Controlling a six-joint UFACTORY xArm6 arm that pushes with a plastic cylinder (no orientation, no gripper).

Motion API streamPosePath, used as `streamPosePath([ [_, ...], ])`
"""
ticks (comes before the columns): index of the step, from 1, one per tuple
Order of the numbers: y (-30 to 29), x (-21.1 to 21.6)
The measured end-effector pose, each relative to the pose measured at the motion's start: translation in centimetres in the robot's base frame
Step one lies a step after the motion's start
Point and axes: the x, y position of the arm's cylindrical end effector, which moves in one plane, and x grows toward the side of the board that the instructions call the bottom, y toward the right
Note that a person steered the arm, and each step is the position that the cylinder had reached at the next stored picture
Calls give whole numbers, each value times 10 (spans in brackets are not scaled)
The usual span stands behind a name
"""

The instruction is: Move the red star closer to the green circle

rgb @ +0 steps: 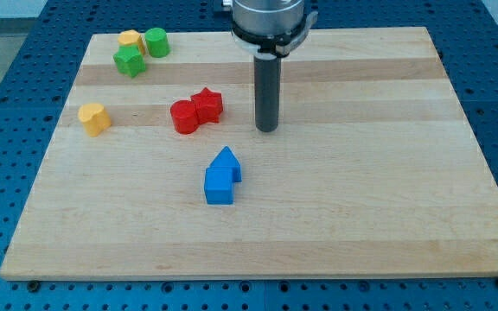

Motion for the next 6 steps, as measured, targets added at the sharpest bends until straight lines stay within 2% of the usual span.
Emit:
streamPosePath([
  [2,-41,1],
  [6,-69,-25],
])
